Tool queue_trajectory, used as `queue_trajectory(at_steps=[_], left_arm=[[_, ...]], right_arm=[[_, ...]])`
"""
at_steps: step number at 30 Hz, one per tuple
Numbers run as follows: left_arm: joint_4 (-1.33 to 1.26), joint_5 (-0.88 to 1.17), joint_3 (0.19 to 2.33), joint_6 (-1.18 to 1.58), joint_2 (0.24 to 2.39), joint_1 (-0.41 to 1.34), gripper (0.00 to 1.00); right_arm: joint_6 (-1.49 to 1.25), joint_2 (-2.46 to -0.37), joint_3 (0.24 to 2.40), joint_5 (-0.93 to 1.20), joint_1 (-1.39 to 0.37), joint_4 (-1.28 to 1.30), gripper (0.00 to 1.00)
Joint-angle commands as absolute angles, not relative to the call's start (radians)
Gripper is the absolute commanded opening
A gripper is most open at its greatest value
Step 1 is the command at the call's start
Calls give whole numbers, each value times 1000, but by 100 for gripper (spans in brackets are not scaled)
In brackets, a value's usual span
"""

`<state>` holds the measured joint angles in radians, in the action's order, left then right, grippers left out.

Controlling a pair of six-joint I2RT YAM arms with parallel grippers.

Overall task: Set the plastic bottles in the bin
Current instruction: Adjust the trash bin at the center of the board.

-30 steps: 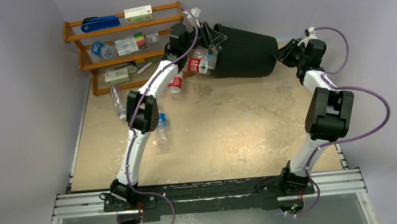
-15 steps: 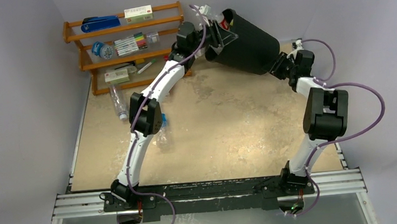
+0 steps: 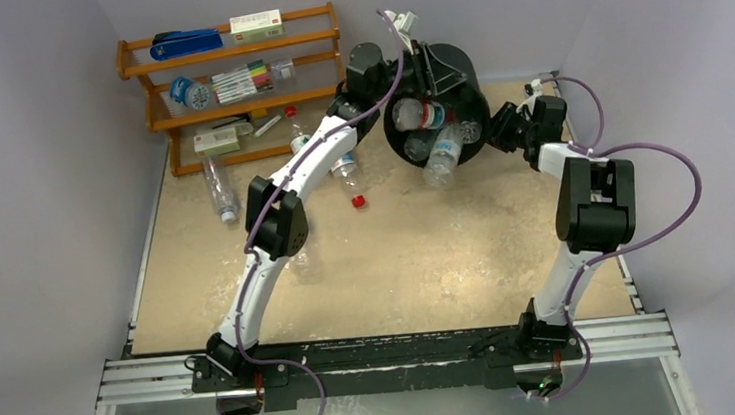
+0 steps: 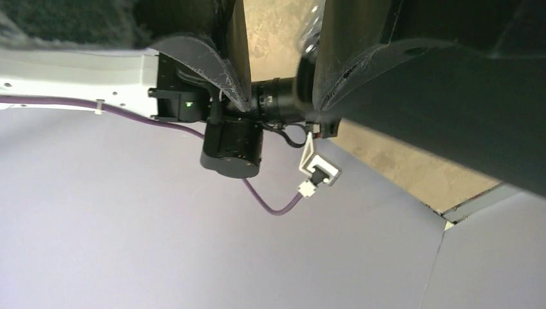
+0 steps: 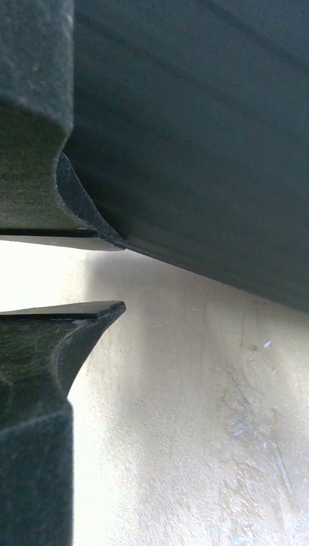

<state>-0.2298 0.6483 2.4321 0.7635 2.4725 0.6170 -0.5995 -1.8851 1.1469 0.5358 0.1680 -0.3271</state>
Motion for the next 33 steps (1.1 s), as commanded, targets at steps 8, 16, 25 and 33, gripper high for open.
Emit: queue_trajectory(at_steps=[8, 16, 25, 33], left_arm=[[-292, 647, 2483, 731, 2352, 621, 40], [-154, 564, 2233, 561, 2195, 620, 44], [-12, 234, 1922, 442, 1880, 604, 53], [62, 79, 1799, 502, 1716, 525, 56]], right_arm=[[-609, -1847, 1196, 576, 135, -360, 38], [-484, -1706, 1130, 520, 114, -293, 50], [-238, -1481, 1063, 326, -69, -339, 68], [-88, -1496, 1088, 61, -235, -386, 70]])
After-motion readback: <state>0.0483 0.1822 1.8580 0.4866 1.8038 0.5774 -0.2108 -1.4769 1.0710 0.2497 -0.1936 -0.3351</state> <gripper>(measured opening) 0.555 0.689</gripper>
